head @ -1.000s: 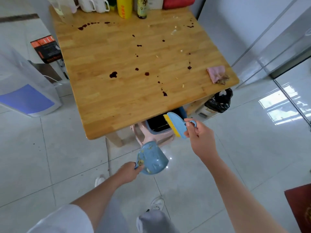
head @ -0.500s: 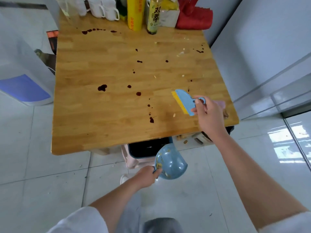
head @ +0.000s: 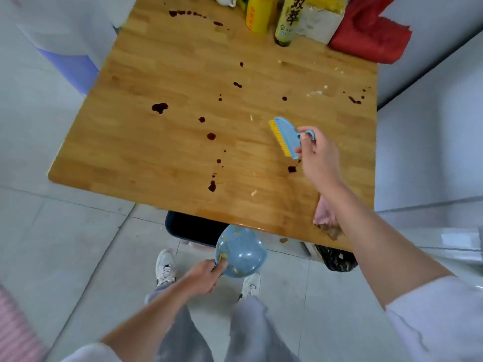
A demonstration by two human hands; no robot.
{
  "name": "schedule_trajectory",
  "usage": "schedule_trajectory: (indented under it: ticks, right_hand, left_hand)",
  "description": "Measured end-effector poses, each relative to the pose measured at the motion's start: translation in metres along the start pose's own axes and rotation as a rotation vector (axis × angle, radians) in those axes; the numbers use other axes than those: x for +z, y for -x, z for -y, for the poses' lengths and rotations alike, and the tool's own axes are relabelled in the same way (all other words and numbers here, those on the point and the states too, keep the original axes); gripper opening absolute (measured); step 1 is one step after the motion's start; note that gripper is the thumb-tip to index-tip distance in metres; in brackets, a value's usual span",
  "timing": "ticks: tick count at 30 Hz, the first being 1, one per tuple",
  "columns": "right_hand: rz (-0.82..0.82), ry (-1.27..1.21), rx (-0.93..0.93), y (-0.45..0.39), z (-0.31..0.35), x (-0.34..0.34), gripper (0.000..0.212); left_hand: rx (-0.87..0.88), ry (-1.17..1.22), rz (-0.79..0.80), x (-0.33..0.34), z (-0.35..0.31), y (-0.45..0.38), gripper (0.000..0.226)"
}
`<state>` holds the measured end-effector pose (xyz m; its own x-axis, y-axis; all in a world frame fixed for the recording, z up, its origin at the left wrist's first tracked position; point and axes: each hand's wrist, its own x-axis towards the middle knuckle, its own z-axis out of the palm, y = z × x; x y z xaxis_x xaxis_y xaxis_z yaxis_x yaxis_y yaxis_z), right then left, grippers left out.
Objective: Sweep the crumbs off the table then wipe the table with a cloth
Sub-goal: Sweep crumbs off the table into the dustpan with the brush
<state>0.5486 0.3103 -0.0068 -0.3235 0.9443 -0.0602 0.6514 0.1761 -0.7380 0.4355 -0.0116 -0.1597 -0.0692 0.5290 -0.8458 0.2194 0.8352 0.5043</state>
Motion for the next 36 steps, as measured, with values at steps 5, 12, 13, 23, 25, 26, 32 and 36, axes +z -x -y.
schedule_trajectory:
  ticks: [5,12,13,23,25,26,32,36]
  right_hand:
    - [0.069,0.052,-0.135,-0.065,0.008,0.014,0.025]
    - [0.265,0.21,-0.304,-0.114,0.018,0.069,0.027]
    - [0.305,0.244,-0.323,-0.112,0.019,0.071,0.026]
    - [0.569,0.292,-0.481,-0.015,-0.009,0.032,0.022]
    - [0.505,0.239,-0.501,-0.016,-0.005,0.026,0.024]
    - [0.45,0.217,-0.497,-0.022,-0.001,0.025,0.024]
    - [0.426,0.274,-0.418,-0.031,0.006,0.05,0.024]
    - [0.481,0.25,-0.401,0.024,-0.016,0.043,0.022]
  left_hand:
    - [-0.042,0.078,-0.099,0.025,-0.008,-0.002,0.05]
    - [-0.078,0.227,-0.169,0.032,-0.014,-0.01,0.045]
    - [-0.075,0.224,-0.165,0.032,-0.014,-0.012,0.046]
    - [-0.046,0.275,-0.168,0.047,-0.01,-0.024,0.048]
    - [-0.03,0.253,-0.16,0.046,-0.009,-0.024,0.049]
    - [-0.024,0.246,-0.155,0.045,-0.009,-0.024,0.049]
    - [-0.011,0.262,-0.186,0.04,-0.002,-0.026,0.05]
    - [0.015,0.254,-0.182,0.042,-0.001,-0.021,0.051]
